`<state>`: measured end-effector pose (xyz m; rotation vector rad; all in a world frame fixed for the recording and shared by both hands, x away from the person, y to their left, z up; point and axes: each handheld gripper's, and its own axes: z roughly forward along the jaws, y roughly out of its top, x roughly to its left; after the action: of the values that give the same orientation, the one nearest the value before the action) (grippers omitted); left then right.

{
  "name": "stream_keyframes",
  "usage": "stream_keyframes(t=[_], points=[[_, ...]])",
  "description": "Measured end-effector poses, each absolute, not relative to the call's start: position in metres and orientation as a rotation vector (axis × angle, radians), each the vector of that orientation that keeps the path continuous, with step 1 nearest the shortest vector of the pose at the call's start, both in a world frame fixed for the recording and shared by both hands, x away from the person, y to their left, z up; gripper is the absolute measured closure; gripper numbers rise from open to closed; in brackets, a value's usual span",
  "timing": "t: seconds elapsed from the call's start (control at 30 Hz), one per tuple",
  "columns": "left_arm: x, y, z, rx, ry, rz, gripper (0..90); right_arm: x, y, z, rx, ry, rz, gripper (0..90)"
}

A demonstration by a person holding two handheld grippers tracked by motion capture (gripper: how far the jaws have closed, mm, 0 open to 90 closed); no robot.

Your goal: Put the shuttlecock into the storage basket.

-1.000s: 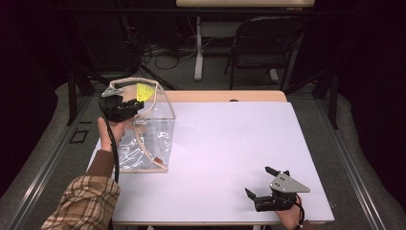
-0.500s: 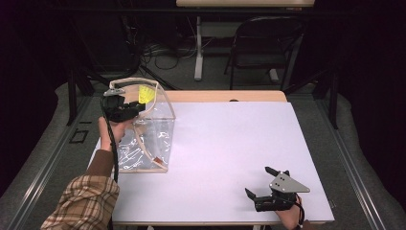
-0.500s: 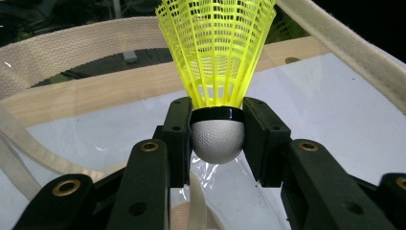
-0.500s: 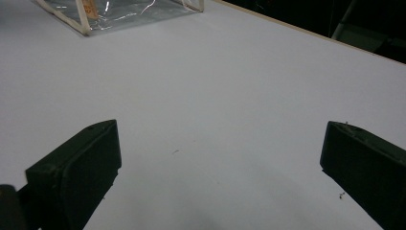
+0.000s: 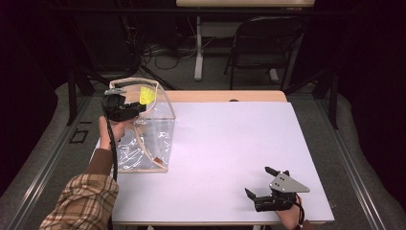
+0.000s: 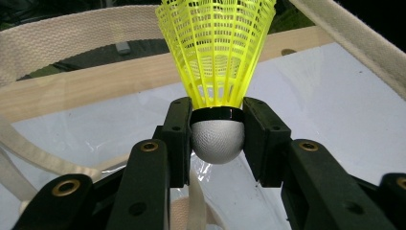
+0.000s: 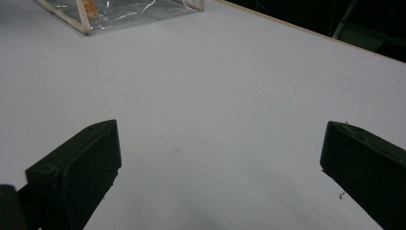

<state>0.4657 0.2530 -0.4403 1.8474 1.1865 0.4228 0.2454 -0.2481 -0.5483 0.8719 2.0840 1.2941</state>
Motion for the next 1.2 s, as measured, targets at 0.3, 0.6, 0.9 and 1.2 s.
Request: stream_keyframes(t=[0.3,0.6,0.9,1.2], points=[[0.467,0.253,-0.44,1.864,1.183,0.423,64.5,0.245,-0.248,-0.548,0.871,2.085,1.294,0.0],[0.461,0.257,-0.432,1.809,1.172,0.493,41.5,0.245,-0.248,-0.548,0.872,2.084,1.294,0.0],[0.449,0.262,-0.42,1.797,1.142,0.554,21.0,0.245,-0.248,-0.548,0.871,2.085,1.294,0.0],[0.433,0.268,-0.411,1.808,1.109,0.594,14.9,0.245,-0.251,-0.549,0.874,2.082,1.3,0.0]])
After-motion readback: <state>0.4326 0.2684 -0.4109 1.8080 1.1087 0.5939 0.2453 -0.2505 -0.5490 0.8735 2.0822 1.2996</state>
